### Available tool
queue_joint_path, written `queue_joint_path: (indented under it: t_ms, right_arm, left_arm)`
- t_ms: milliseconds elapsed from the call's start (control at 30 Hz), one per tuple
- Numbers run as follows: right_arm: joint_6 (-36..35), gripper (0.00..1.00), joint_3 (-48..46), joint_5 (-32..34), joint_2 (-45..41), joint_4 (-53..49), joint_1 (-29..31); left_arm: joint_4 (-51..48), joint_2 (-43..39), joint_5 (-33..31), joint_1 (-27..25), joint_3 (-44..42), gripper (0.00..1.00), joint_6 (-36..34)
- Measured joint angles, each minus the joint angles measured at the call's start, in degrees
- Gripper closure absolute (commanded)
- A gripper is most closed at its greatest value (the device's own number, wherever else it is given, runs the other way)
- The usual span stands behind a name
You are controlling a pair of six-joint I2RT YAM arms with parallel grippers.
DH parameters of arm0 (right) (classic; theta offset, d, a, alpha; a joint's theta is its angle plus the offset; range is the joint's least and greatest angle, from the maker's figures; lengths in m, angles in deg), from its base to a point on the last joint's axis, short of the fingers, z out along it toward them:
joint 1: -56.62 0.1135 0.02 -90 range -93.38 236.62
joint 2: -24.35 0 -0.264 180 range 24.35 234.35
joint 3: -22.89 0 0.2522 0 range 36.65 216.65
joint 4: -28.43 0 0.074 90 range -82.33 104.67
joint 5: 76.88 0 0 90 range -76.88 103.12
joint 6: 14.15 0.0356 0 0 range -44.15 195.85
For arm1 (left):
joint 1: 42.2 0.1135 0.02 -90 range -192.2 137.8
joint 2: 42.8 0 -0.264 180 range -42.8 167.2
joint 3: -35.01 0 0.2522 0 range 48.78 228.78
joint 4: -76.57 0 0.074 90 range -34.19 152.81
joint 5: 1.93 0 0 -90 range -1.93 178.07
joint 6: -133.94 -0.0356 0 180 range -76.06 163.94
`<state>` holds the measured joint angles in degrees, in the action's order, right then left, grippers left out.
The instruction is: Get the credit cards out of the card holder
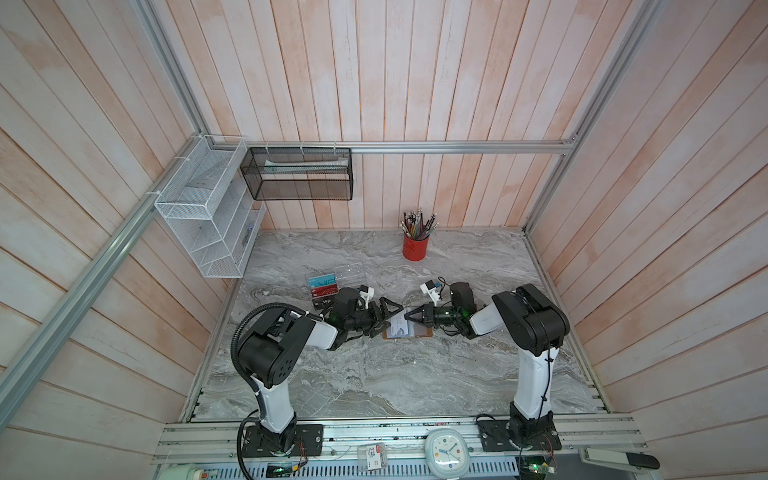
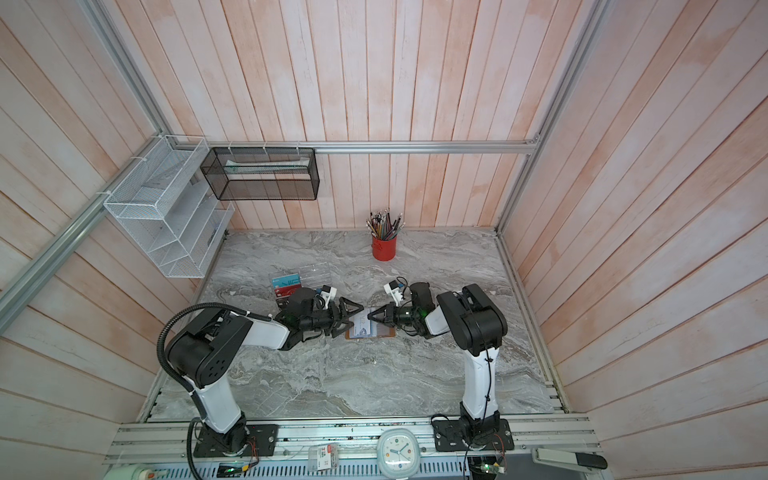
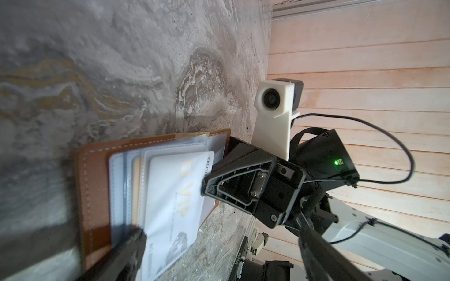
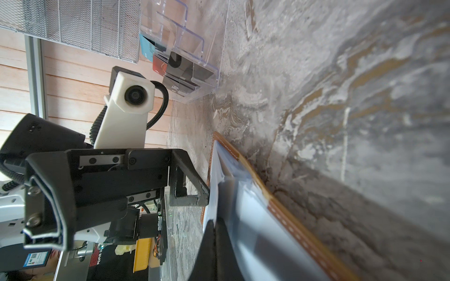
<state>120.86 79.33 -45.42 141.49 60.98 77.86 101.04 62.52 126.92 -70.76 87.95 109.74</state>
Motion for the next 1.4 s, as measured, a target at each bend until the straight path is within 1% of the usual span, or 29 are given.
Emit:
queue_joint_path:
  t_ms: [300, 700, 933, 1400]
  right_arm:
    - [-0.07, 1.0, 0.87, -2.62, 0.72, -0.48, -0.72]
    - [-2.12, 1.0, 1.31, -4.81, 0.7, -3.26, -3.04]
    - [-2.99, 1.0, 0.96, -4.76, 0.2, -3.85, -3.41]
    - [-3.34, 1.0, -3.67, -2.8, -4.11, -5.75, -6.43]
  left_arm:
    - [0.15, 0.11, 0.02, 0.0, 0.0, 0.0, -0.02]
    - [0.17, 0.11, 0.0, 0.0, 0.0, 0.0, -0.02]
    - [0.15, 0.11, 0.0, 0.02, 0.02, 0.0, -0.13]
    - [-0.37, 0.04, 0.17, 0.0, 0.13, 0.0, -1.57]
